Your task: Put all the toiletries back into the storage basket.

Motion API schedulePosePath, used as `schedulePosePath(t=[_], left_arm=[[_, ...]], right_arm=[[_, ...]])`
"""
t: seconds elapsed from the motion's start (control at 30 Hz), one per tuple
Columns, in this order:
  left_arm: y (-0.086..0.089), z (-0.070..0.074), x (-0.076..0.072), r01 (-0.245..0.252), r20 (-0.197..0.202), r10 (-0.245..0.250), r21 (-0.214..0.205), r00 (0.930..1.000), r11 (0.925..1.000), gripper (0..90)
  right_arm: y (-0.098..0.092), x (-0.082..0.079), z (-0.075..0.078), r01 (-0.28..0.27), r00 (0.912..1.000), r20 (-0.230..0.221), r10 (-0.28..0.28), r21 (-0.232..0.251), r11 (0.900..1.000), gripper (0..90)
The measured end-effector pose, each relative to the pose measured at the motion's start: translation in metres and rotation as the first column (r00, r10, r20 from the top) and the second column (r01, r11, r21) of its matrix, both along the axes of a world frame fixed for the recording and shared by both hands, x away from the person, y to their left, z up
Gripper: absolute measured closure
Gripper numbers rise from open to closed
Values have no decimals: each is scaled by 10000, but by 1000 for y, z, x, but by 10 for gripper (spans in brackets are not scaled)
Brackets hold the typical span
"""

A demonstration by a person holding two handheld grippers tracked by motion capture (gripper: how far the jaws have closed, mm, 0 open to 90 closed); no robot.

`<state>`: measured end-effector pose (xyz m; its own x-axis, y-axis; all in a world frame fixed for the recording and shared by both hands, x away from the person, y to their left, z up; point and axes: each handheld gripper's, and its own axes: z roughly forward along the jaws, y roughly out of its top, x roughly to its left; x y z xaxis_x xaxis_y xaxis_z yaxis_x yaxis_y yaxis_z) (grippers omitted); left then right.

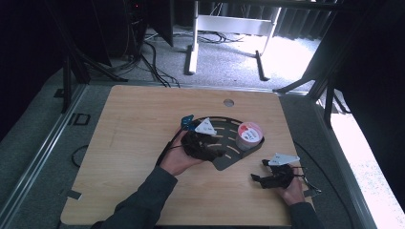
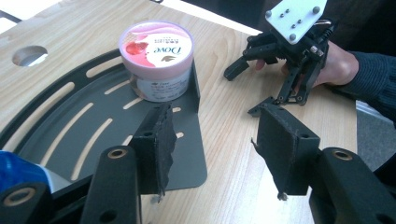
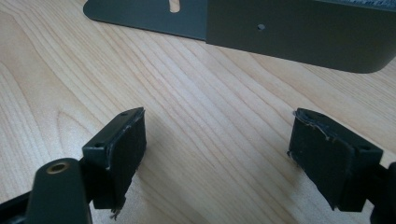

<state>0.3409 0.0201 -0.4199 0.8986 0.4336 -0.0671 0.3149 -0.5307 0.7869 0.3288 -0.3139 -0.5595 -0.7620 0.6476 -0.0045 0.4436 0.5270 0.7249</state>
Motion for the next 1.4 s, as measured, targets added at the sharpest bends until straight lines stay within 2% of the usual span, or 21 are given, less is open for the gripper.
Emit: schedulePosePath(t=[0.17,0.3,0.63,0.73,0.93,1.03,1.07,1.27,1.4], left_arm=[[4,4,3,-102,150,104,-117,9998,9999,432],[7,7,7,-204,-17,204,-129,9998,9997,407],[11,18,18,-71,280,75,-123,9996,9999,374],[11,21,22,-202,399,206,-107,9990,9997,367],[15,22,33,-391,501,409,-360,9979,9986,335],[17,20,37,-483,444,494,-254,9978,9985,323],[17,18,40,-640,508,641,-37,9966,9979,323],[20,20,46,-854,656,851,7,9942,9963,287],[21,19,52,-916,696,892,311,9936,9953,290]], right_arm=[[0,0,0,3,10000,-3,-3,2,10000,186],[0,0,0,7,10000,-4,-7,6,10000,186],[0,0,0,6,10000,-7,-6,9,10000,184],[0,0,0,2,10000,-9,-2,2,10000,184],[0,0,0,4,10000,-8,-4,6,10000,184],[0,0,0,-8,10000,-6,8,5,10000,183],[0,0,0,-6,10000,-10,6,7,10000,182],[0,0,0,-16,10000,-10,16,4,10000,180],[0,0,0,-16,10000,-10,16,5,10000,180]])
